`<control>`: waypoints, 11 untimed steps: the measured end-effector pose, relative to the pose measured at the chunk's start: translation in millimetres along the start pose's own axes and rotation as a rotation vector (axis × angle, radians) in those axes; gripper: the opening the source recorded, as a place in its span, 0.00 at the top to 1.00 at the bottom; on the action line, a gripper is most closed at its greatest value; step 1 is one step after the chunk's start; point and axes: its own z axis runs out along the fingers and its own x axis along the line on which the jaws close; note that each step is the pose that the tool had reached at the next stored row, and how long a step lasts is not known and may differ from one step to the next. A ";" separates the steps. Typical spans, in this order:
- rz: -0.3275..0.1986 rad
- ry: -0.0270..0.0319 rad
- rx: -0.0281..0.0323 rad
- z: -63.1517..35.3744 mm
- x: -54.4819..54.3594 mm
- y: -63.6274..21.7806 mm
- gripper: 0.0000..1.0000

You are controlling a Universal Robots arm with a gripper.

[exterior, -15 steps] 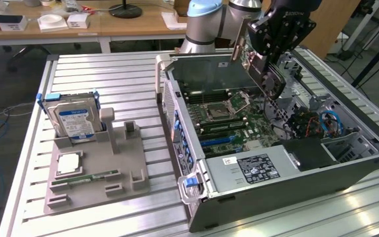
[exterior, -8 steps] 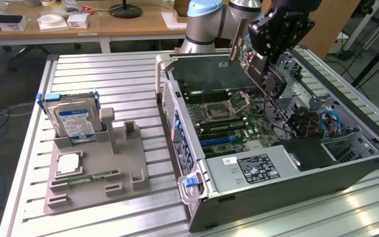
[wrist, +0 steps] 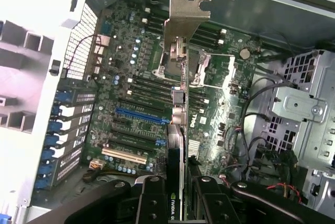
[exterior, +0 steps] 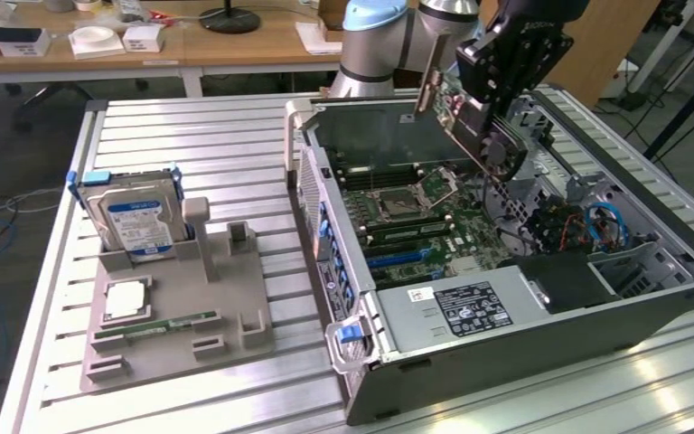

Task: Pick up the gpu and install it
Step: 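Insert the gpu into the slot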

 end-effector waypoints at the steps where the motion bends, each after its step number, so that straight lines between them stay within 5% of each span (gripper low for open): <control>1: -0.006 0.0003 -0.0001 0.0 0.0 0.0 0.74; 11: -0.068 0.0029 -0.0016 0.2 0.0 0.0 0.74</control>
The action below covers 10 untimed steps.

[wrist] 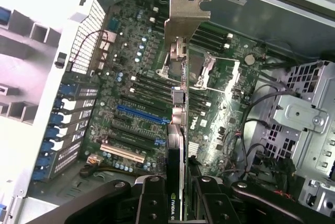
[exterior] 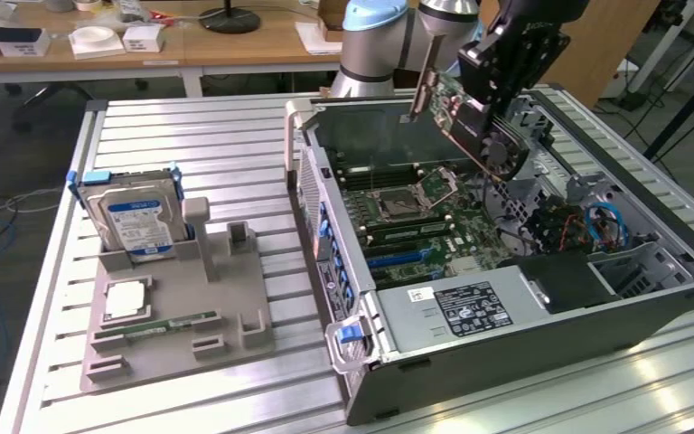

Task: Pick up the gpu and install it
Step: 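Insert the gpu into the slot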

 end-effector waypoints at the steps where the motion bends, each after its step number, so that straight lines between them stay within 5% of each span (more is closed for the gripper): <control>1: -0.005 0.0002 -0.0001 0.0 0.0 0.0 0.74; 10: -0.057 0.0025 -0.0013 0.2 0.0 0.0 0.74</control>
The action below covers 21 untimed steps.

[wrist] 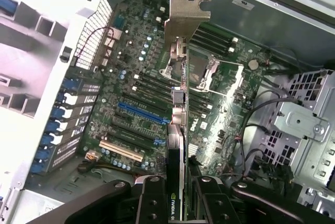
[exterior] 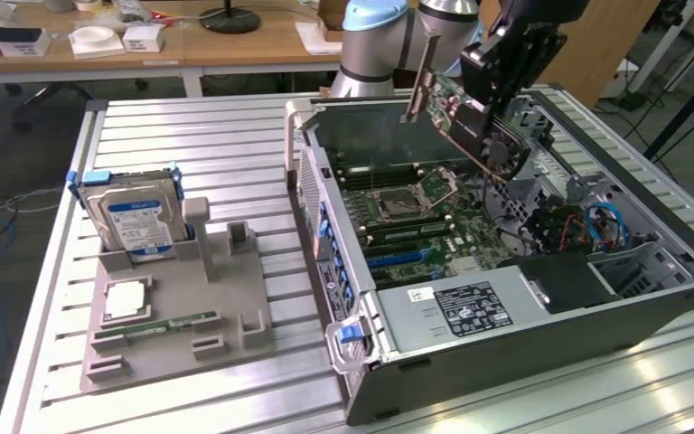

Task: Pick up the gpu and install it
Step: 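Insert the gpu into the slot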

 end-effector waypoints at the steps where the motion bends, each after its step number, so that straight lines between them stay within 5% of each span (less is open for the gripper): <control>1: -0.006 0.0003 -0.0001 0.0 0.0 0.0 0.74; 21: -0.128 0.0055 -0.0031 0.4 0.0 0.0 0.74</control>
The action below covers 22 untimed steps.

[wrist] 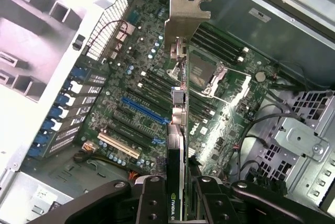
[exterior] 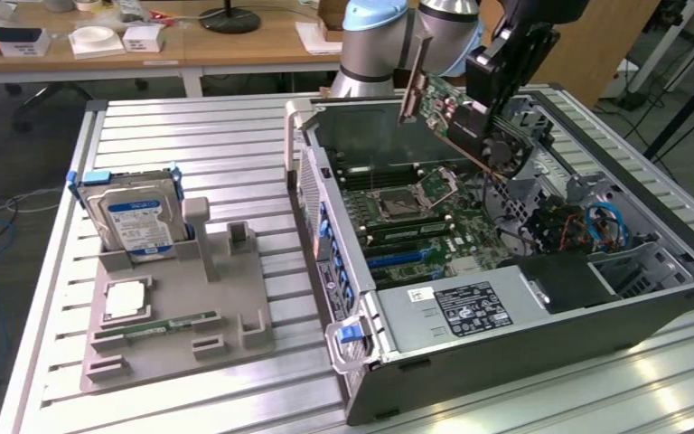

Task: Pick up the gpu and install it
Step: 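Insert the gpu into the slot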

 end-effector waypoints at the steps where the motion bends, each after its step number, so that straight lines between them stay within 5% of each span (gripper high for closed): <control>1: -0.007 0.0003 -0.0002 0.0 0.0 0.0 0.74; 22: -0.152 0.0066 -0.0035 1.0 0.0 0.0 0.74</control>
